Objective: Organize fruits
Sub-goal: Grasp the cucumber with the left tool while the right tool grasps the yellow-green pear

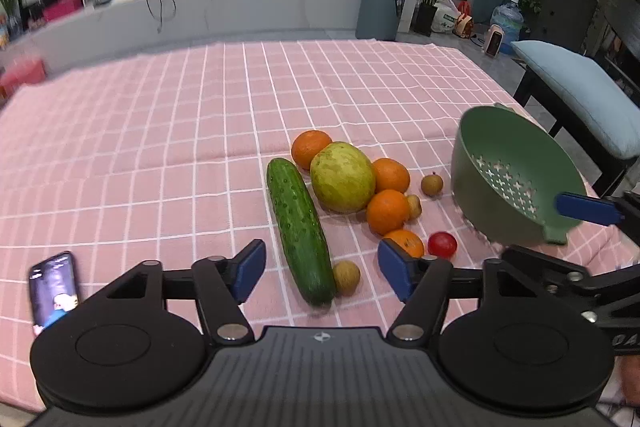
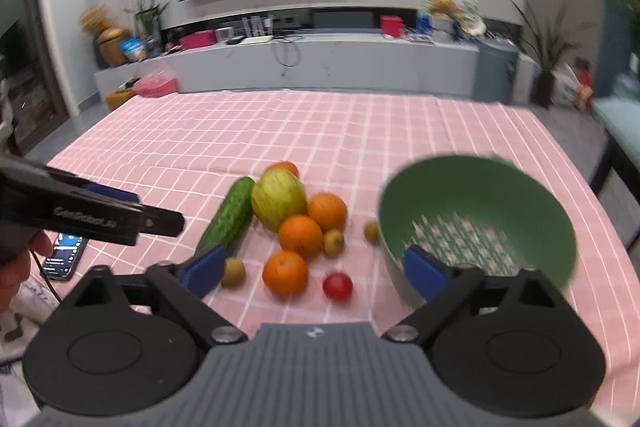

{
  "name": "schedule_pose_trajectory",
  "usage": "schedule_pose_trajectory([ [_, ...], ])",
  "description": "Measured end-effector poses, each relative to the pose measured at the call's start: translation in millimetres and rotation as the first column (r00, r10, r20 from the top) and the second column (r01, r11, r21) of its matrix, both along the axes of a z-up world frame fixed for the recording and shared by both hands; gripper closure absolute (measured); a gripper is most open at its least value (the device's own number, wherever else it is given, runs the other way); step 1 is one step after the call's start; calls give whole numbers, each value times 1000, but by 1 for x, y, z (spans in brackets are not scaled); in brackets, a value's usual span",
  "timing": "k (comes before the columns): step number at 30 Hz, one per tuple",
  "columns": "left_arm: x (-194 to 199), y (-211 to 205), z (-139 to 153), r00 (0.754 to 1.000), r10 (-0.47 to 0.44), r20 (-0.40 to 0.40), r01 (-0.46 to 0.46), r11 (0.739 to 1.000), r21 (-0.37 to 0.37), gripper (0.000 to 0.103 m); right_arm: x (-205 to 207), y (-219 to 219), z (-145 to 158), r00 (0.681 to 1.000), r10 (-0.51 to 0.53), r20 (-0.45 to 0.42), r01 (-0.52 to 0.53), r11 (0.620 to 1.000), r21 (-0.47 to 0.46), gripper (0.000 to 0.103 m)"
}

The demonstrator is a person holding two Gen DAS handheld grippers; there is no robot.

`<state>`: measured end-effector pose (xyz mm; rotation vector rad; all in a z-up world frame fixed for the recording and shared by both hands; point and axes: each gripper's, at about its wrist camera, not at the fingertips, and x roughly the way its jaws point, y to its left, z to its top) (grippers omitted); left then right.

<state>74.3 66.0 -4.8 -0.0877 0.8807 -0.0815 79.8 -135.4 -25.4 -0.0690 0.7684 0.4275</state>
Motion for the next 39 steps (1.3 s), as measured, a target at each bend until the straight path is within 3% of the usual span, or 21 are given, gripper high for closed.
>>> schedule_pose_trajectory([
  [2, 14, 9, -5, 1000, 8, -28, -10, 999, -44, 38, 14, 10, -4, 1000, 27, 10, -27, 1000, -13, 23],
  [4, 28, 16, -12, 999, 6, -45, -10, 997, -75, 40, 29, 19, -8, 998, 62, 16, -62, 998, -16, 28],
  [8, 54, 24, -32, 995, 32, -95, -38, 997, -71, 42, 51, 35, -19, 987, 155, 38, -154, 988, -9, 28],
  [14, 78, 30, -61, 984, 47, -170, -62, 994, -86, 41, 83, 57, -39, 981, 195, -23, -196, 978, -66, 28],
  [18, 87, 31, -67, 984, 23, -178, -40, 995, -95, 45, 94, 70, -55, 968, 246, -37, -249, 960, -129, 30],
  [25, 99, 48, -76, 977, 21, -212, -64, 978, -196, 47, 107, 79, -69, 954, 299, -38, -301, 937, -177, 31],
  [29, 98, 50, -75, 979, 7, -206, -50, 978, -205, 56, 112, 79, -75, 953, 298, -55, -303, 939, -164, 33],
  [39, 90, 51, -72, 979, 36, -201, -71, 983, -168, 57, 107, 88, -79, 929, 368, -31, -368, 915, -166, 35],
])
